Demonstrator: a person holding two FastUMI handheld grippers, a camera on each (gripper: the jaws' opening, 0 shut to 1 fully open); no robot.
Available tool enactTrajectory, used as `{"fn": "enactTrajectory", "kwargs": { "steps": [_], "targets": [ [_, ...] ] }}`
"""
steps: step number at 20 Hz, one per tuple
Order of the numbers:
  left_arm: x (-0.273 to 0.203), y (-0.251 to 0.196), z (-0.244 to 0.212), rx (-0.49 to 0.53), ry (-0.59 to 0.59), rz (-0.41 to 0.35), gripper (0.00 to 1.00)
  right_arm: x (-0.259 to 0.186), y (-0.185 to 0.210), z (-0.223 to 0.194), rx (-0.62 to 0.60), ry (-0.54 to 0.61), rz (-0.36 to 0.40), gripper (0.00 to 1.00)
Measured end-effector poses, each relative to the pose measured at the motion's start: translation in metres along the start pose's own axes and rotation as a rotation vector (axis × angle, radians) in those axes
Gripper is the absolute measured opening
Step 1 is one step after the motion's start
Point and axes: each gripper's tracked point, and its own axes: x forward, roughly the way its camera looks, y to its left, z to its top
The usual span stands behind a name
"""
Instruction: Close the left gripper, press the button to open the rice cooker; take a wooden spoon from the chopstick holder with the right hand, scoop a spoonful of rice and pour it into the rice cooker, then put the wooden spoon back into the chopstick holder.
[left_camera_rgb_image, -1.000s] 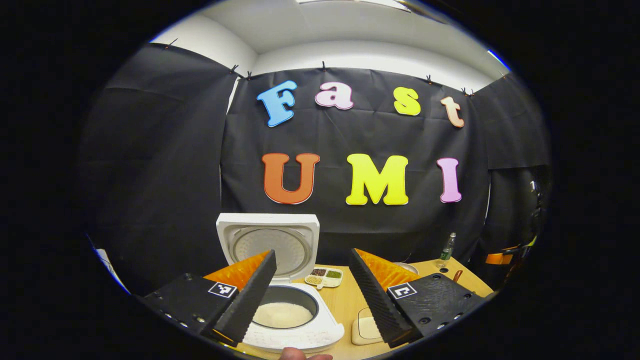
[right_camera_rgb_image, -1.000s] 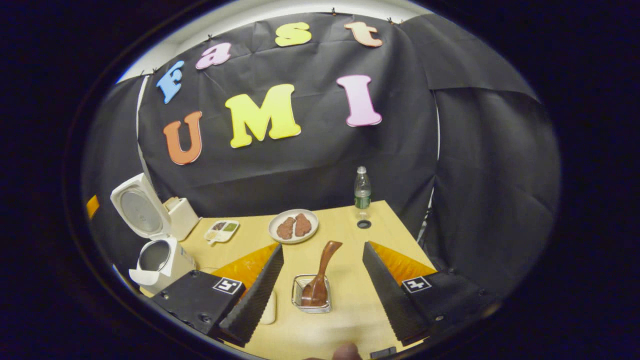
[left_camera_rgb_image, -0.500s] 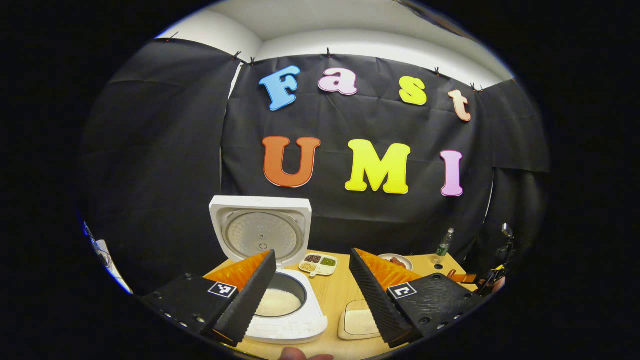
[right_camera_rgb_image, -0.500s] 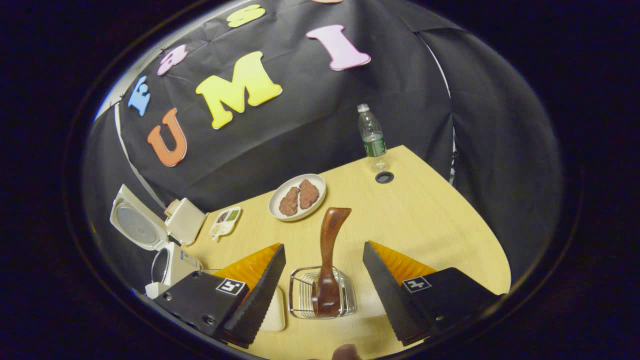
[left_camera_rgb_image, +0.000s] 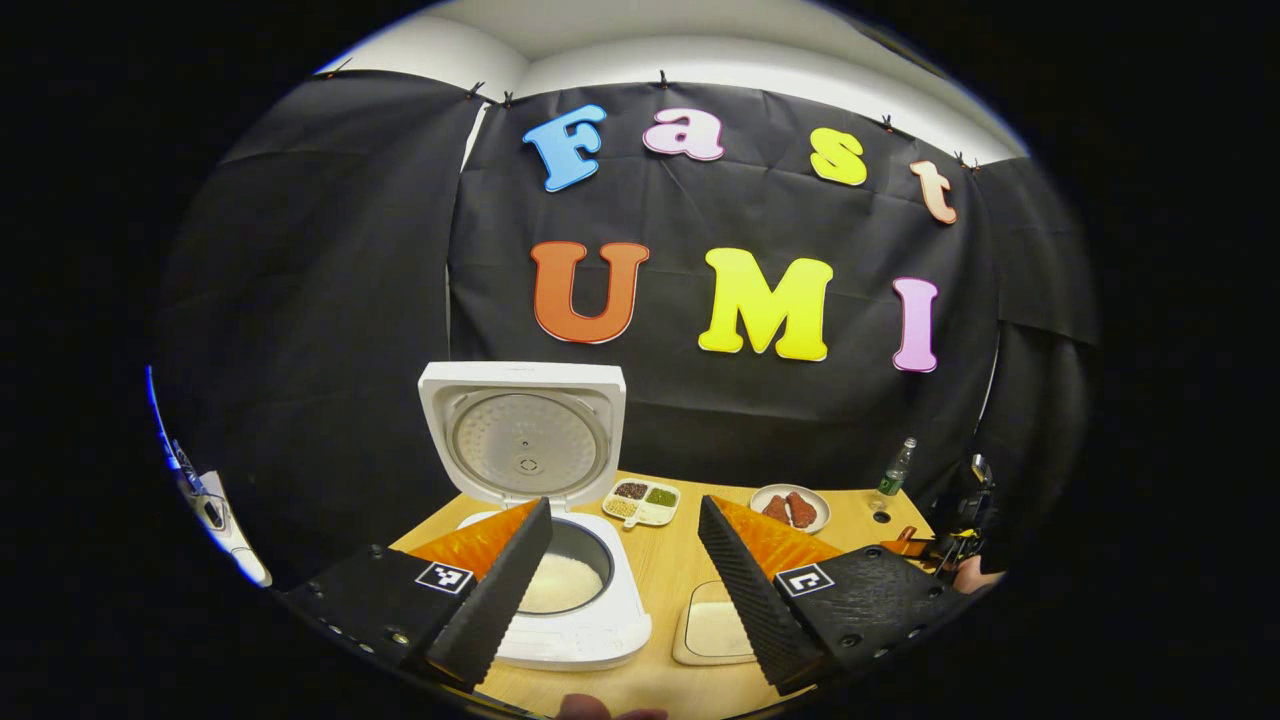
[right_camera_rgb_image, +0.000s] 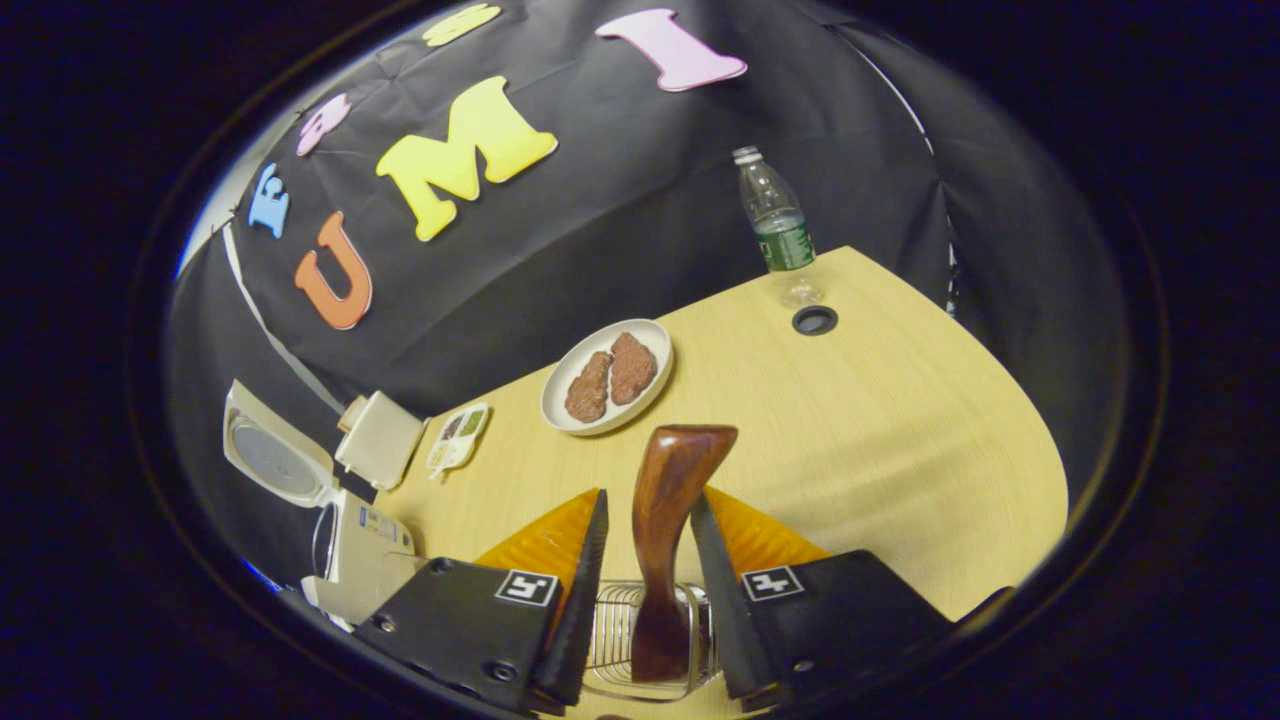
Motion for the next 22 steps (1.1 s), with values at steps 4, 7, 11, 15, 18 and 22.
{"fn": "enactTrajectory", "kwargs": {
  "steps": [4,7,11,15,18,22],
  "targets": [
    [-0.007,0.007,0.002,0.0,-0.017,0.011,0.94,-0.012,0.009,0.0,-0.005,0.0,0.0,0.24],
    [-0.016,0.011,0.003,-0.022,-0.036,0.009,0.94,-0.033,0.017,0.0,-0.021,-0.004,-0.011,0.23],
    [-0.027,0.017,-0.007,-0.077,-0.037,-0.02,0.94,-0.061,0.019,0.008,-0.036,-0.058,-0.08,0.19],
    [-0.04,0.035,-0.011,-0.073,-0.06,-0.031,0.94,-0.092,0.038,0.028,-0.12,-0.148,-0.147,0.11],
    [-0.052,0.05,-0.004,-0.053,-0.101,-0.043,0.94,-0.118,0.066,0.044,-0.22,-0.221,-0.192,0.11],
    [-0.068,0.074,-0.008,-0.059,-0.121,-0.023,0.94,-0.14,0.136,0.044,-0.343,-0.277,-0.137,0.11]
  ]
}}
